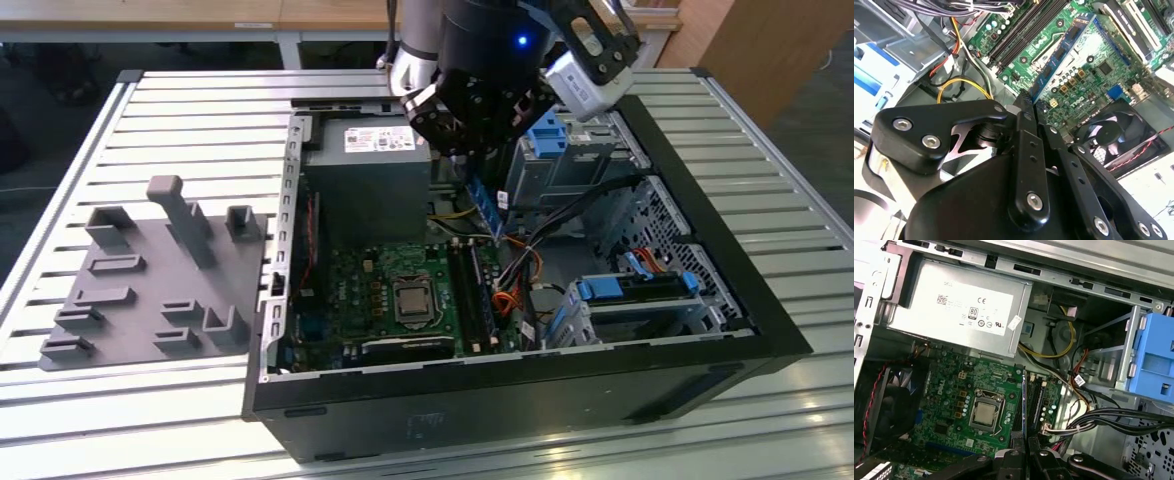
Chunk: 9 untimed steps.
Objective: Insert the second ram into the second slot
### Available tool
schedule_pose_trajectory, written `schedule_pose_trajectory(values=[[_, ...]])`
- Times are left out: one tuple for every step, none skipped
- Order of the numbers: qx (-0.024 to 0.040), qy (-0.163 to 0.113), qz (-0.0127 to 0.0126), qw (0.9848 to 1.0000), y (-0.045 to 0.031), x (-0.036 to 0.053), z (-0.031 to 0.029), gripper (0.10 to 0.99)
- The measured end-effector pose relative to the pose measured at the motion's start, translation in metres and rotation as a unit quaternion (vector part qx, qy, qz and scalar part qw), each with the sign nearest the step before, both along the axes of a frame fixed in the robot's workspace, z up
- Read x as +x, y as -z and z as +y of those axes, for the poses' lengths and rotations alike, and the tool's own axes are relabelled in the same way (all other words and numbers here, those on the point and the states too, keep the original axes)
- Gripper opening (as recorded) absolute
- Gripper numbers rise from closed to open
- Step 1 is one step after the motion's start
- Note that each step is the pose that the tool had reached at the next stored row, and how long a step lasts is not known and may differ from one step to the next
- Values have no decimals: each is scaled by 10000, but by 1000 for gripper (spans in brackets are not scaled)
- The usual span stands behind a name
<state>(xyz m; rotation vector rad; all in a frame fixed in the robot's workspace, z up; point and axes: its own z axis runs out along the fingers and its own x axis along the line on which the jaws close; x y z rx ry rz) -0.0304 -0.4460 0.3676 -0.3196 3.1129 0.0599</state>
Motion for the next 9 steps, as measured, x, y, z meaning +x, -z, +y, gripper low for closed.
schedule_pose_trajectory(values=[[0,90,0,10000,3,0,0,137],[0,179,0,9998,6,-1,0,137],[0,272,0,9996,8,0,0,137],[-1,347,0,9994,10,0,0,137],[-1,415,0,9991,12,0,0,137],[0,467,0,9989,14,0,0,137],[0,504,0,9987,16,0,0,137],[0,531,0,9986,18,0,0,137],[0,551,0,9985,20,0,0,137]])
